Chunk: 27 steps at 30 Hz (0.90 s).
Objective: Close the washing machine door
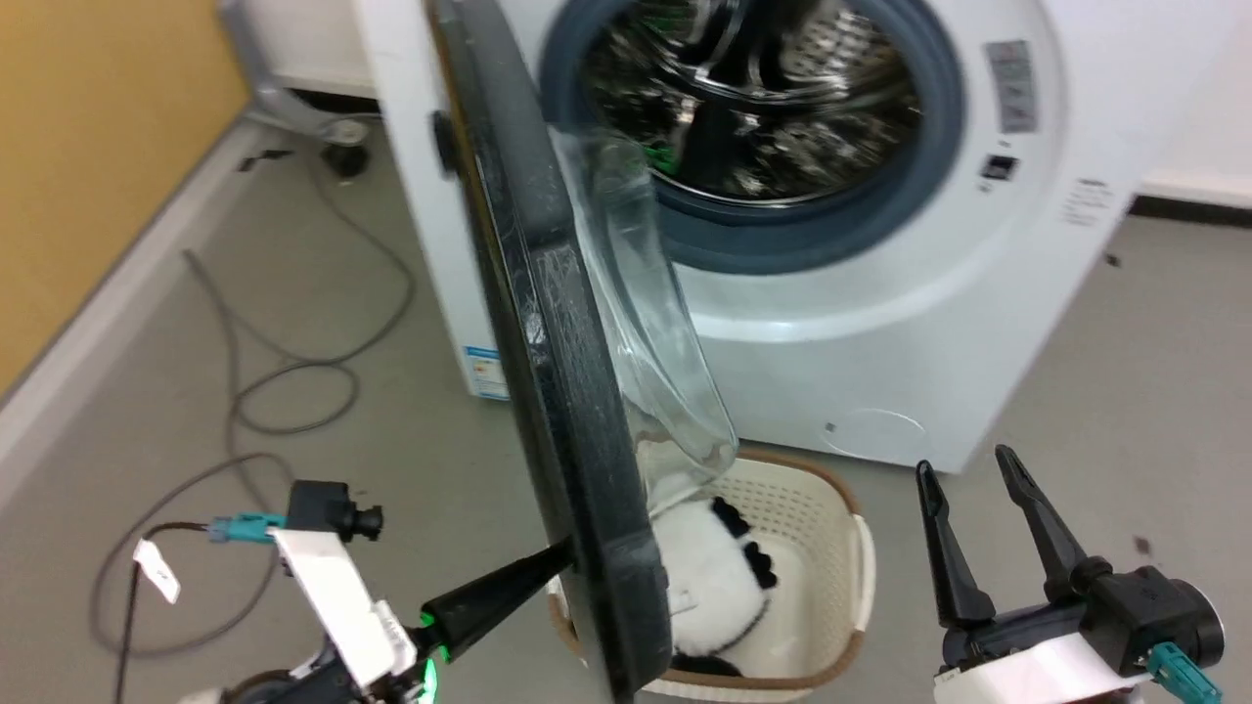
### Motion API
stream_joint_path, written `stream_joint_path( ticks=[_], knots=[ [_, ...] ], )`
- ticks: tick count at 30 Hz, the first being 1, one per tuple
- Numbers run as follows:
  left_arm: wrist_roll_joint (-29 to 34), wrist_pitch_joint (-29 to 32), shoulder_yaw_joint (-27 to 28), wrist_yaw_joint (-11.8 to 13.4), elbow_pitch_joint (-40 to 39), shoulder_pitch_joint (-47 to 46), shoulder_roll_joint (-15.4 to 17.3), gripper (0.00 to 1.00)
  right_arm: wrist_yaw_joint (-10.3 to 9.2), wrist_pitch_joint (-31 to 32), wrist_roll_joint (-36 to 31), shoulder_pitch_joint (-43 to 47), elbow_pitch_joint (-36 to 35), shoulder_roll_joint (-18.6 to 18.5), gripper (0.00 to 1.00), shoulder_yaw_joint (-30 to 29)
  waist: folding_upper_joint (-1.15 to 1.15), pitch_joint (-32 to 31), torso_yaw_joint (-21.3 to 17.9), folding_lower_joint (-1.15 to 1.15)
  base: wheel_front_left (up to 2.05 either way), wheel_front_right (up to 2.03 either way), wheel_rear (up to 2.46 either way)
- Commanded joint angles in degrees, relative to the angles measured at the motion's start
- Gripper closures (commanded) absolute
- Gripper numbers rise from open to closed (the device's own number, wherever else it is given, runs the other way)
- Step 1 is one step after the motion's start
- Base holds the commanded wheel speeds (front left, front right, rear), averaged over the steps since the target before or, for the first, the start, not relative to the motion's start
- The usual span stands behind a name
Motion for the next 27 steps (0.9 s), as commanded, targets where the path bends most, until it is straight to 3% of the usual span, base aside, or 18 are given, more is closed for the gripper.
stream_joint_path(
  ticks=[1, 9, 14, 27],
  knots=[
    [-0.93, -2.90, -1.90, -0.82, 1.33, -0.13, -0.17, 1.00, 0.05, -0.25, -0.07, -0.51, -0.09, 0.21, 0.00, 0.01, 0.00, 1.53, -4.72, 0.00, 0.00, 0.00, 0.00],
    [-3.74, -18.44, -8.39, -2.76, 8.12, -3.82, -0.18, 1.00, 0.05, -0.25, 0.76, -1.46, -0.30, 0.22, 0.00, -0.04, 0.00, 4.37, -15.43, 0.00, 0.00, 0.00, 0.00],
    [-4.70, -25.42, -10.64, -3.96, 10.85, -6.44, -0.19, 1.00, 0.05, -0.25, 1.14, -1.90, -0.60, 0.22, 0.00, -0.06, 0.00, 5.71, -19.67, 0.00, 0.00, 0.00, 0.00],
    [-5.18, -50.93, -14.66, -5.19, 21.27, -19.99, -0.19, 1.00, 0.05, -0.25, 3.72, -3.28, -0.93, 0.22, 0.00, -0.23, 0.00, 9.24, -28.68, 0.00, 0.00, 0.00, 0.00]
  ],
)
